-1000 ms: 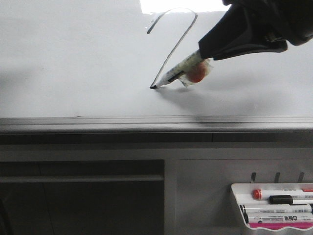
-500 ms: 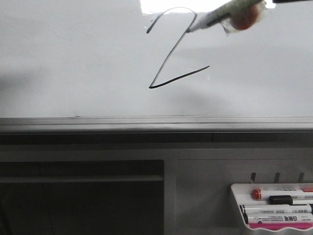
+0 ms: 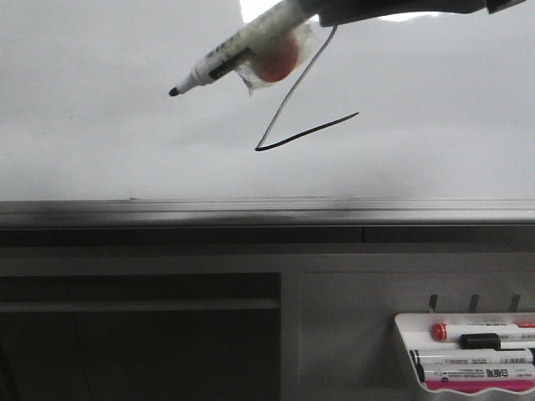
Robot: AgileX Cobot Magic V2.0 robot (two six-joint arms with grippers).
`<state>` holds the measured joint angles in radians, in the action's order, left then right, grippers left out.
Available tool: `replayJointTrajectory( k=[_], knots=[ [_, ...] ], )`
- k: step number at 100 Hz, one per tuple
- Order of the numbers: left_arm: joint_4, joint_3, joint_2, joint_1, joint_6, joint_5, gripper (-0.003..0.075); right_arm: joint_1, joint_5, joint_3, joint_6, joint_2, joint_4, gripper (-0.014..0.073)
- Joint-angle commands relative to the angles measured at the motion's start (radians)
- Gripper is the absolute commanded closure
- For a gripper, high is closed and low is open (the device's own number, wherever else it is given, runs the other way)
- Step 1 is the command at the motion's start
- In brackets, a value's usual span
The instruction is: Write number 2 on whiteboard
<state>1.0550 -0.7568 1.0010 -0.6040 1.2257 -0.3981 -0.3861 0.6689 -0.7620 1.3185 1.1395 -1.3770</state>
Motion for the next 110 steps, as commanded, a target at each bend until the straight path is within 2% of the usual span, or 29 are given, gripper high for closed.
replayJointTrajectory(
  k=[1, 19, 33, 61, 73, 92, 101, 110],
  knots=[
    [0.036, -0.03, -0.016, -0.016, 0.005, 0.025, 0.0379, 0.002, 0.059, -0.059, -0.015, 0.006, -0.004, 0.0645],
    [0.036, -0.03, 0.004, -0.055, 0.008, 0.025, 0.0395, 0.001, 0.135, -0.13, -0.067, 0.031, 0.094, 0.0645],
    [0.036, -0.032, 0.062, -0.108, 0.013, 0.041, 0.0397, 0.001, 0.209, -0.173, -0.071, 0.052, 0.118, 0.0645],
    [0.009, -0.032, 0.124, -0.149, 0.034, 0.083, 0.0409, 0.001, 0.226, -0.182, -0.093, 0.053, 0.168, 0.0645],
    [0.007, -0.032, 0.124, -0.149, 0.034, 0.085, 0.0491, 0.001, 0.223, -0.182, -0.093, 0.053, 0.173, 0.0645],
    [-0.016, -0.032, 0.124, -0.149, 0.035, 0.085, 0.0743, 0.001, 0.222, -0.182, -0.093, 0.053, 0.173, 0.0645],
    [-0.02, -0.032, 0.124, -0.149, 0.035, 0.091, 0.0741, 0.001, 0.228, -0.182, -0.093, 0.053, 0.173, 0.0611],
    [-0.018, -0.032, 0.124, -0.149, 0.033, 0.126, 0.0741, 0.001, 0.228, -0.182, -0.093, 0.053, 0.173, 0.0501]
  ],
)
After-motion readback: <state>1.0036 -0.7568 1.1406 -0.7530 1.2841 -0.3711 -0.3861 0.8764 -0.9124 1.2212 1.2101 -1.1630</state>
